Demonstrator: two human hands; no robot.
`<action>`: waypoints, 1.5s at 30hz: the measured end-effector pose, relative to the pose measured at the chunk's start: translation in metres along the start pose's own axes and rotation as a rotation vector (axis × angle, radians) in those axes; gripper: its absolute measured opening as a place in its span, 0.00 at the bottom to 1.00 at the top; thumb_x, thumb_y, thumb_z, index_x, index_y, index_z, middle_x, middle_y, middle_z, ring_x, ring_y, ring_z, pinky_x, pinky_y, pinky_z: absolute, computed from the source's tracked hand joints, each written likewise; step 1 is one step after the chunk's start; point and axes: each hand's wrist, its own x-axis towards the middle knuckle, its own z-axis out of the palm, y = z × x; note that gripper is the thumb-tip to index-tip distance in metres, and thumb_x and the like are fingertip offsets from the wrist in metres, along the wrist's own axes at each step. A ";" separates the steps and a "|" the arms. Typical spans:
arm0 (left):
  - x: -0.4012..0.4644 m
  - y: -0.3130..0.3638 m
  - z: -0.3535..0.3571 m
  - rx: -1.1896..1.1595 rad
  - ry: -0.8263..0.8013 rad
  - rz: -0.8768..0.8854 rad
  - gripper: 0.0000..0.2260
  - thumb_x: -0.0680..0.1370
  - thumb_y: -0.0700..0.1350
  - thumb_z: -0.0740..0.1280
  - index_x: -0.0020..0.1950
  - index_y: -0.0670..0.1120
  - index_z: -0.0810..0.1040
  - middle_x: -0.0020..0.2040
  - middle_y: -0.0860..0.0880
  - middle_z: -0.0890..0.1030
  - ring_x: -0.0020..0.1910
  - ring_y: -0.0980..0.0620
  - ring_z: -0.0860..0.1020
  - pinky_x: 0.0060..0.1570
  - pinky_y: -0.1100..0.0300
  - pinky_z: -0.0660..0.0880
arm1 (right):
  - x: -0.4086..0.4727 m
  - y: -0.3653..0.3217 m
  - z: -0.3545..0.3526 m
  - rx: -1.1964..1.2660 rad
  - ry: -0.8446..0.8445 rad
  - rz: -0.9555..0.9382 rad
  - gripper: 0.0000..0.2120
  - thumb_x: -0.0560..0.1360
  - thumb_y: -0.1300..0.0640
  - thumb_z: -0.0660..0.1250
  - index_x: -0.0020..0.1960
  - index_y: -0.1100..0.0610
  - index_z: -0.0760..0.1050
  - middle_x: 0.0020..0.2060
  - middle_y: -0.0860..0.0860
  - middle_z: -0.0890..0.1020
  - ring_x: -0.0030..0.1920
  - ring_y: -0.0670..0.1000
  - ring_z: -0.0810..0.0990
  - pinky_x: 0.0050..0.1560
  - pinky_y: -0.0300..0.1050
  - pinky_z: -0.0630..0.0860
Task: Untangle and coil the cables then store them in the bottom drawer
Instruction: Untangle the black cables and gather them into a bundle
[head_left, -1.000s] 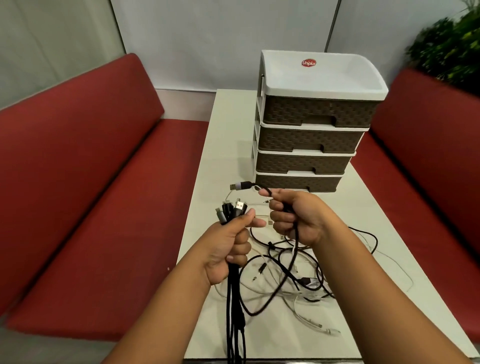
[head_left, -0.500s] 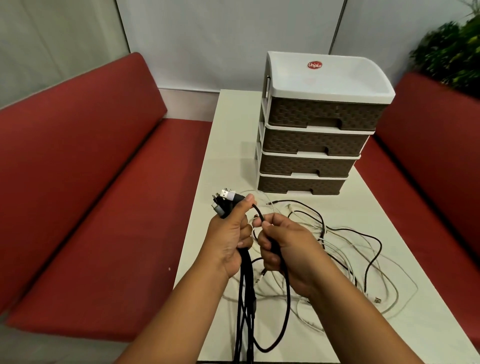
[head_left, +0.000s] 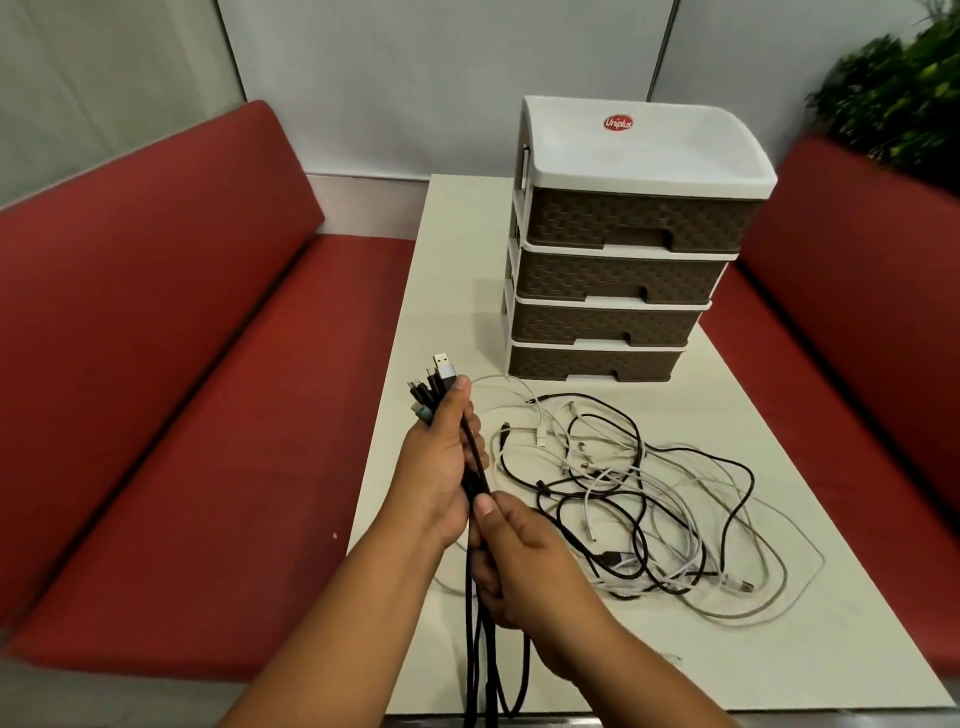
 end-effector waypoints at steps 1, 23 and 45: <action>0.001 0.001 -0.002 -0.024 -0.013 -0.002 0.15 0.78 0.53 0.66 0.35 0.49 0.69 0.27 0.54 0.68 0.24 0.59 0.66 0.25 0.66 0.65 | -0.001 0.006 -0.001 -0.016 -0.012 -0.016 0.15 0.84 0.52 0.54 0.40 0.57 0.65 0.23 0.47 0.63 0.22 0.44 0.59 0.22 0.34 0.58; -0.004 0.021 -0.016 -0.156 -0.161 -0.128 0.16 0.81 0.57 0.60 0.39 0.49 0.70 0.25 0.54 0.59 0.19 0.60 0.56 0.17 0.68 0.52 | 0.060 0.060 -0.071 -1.623 -0.025 -0.517 0.10 0.65 0.64 0.67 0.44 0.53 0.78 0.40 0.49 0.80 0.42 0.53 0.75 0.41 0.47 0.72; -0.034 0.010 0.020 0.132 -0.254 -0.036 0.19 0.70 0.49 0.71 0.58 0.43 0.79 0.28 0.54 0.56 0.23 0.60 0.53 0.21 0.67 0.49 | 0.009 -0.148 -0.065 -0.568 0.084 -0.662 0.02 0.78 0.63 0.66 0.50 0.58 0.74 0.34 0.45 0.78 0.32 0.45 0.75 0.36 0.45 0.76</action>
